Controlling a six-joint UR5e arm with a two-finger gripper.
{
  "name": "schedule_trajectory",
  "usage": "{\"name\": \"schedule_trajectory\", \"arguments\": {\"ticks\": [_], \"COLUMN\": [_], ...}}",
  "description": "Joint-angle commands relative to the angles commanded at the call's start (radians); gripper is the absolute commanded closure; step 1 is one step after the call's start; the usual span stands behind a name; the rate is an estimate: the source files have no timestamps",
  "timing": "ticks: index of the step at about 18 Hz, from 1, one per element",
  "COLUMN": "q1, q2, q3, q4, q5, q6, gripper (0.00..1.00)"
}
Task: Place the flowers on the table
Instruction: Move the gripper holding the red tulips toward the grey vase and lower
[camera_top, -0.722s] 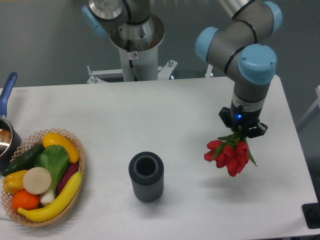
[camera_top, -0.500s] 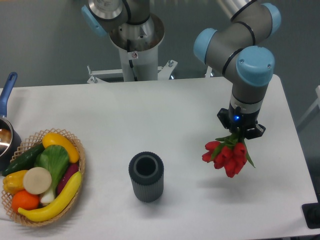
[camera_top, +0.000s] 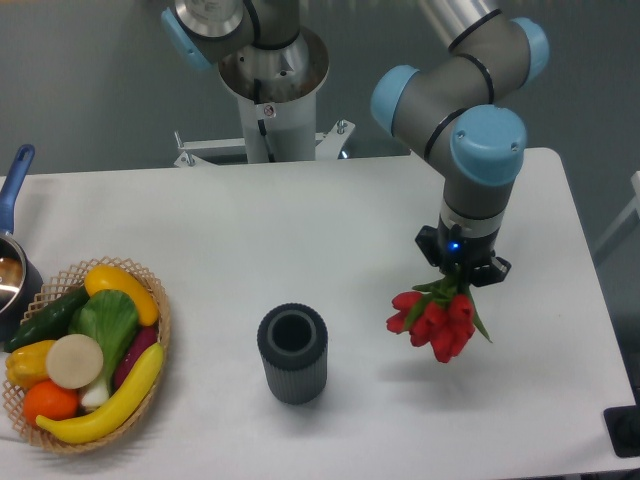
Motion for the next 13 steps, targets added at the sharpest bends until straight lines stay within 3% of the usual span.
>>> {"name": "schedule_trajectory", "arguments": {"ticks": [3, 7, 10, 13], "q1": [-0.002, -0.031, -0.044, -0.067], "q2": [0.014, 0.014, 0.006, -0.036], "q3": [-0.051, -0.077, -0.089, -0.091], "q4": [0.044, 0.054, 0.061, 0.159], "q5": [-0.003, -0.003, -0.005, -0.003], "q6": [0.003, -0.002, -0.005, -0.078], "gripper": [0.87, 0.87, 0.75, 0.68]}}
